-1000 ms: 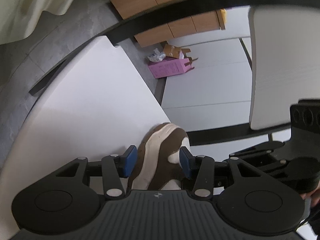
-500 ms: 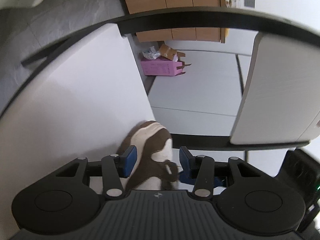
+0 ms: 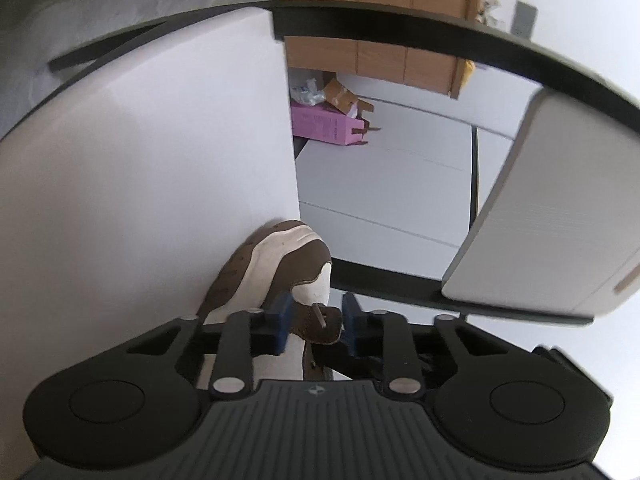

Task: Lace up shoes with both hands

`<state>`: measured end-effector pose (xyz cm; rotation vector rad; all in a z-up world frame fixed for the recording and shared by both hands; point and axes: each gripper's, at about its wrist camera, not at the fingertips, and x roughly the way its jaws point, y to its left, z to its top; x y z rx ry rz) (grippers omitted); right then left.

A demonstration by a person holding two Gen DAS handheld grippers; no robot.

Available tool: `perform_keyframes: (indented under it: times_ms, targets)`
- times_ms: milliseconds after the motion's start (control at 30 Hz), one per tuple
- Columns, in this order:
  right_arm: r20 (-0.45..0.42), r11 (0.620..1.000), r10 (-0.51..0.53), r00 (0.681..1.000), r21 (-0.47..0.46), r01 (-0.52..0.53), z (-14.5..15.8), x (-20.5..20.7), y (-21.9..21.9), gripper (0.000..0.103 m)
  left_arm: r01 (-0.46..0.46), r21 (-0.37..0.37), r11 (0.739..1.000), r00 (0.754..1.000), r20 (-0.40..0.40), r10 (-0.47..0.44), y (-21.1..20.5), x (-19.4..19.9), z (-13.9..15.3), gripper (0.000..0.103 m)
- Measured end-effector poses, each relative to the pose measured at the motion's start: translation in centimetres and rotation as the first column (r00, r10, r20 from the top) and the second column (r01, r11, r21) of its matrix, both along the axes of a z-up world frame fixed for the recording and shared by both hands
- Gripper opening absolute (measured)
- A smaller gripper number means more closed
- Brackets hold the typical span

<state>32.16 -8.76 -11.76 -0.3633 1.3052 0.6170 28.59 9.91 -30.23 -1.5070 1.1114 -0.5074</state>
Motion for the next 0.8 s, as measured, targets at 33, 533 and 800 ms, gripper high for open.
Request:
perform_keyframes:
  times_ms: [33,533,800]
  targets:
    - [0.005,1.0,-0.005,1.0,0.005,0.005,0.0,0.0,0.0,0.004,0.001,-0.002,1.0,1.0,-0.005,-0.001,-0.1,0.0,0.0,0.022]
    - [0.04,0.996,0.082,0.996,0.034,-0.083,1.2,-0.9,0.6,0.038,0.027,0.125,0.992,0.996,0.079,-0.037,-0.4,0.4,2.1,0.003]
    - [0.086,0.915,0.382,0.92,-0.173,-0.364,0.6,-1.4,5.3,0.035,0.032,0.201,0.979,0.991,0.12,-0.057,-0.2,0.5,3.3,0.003]
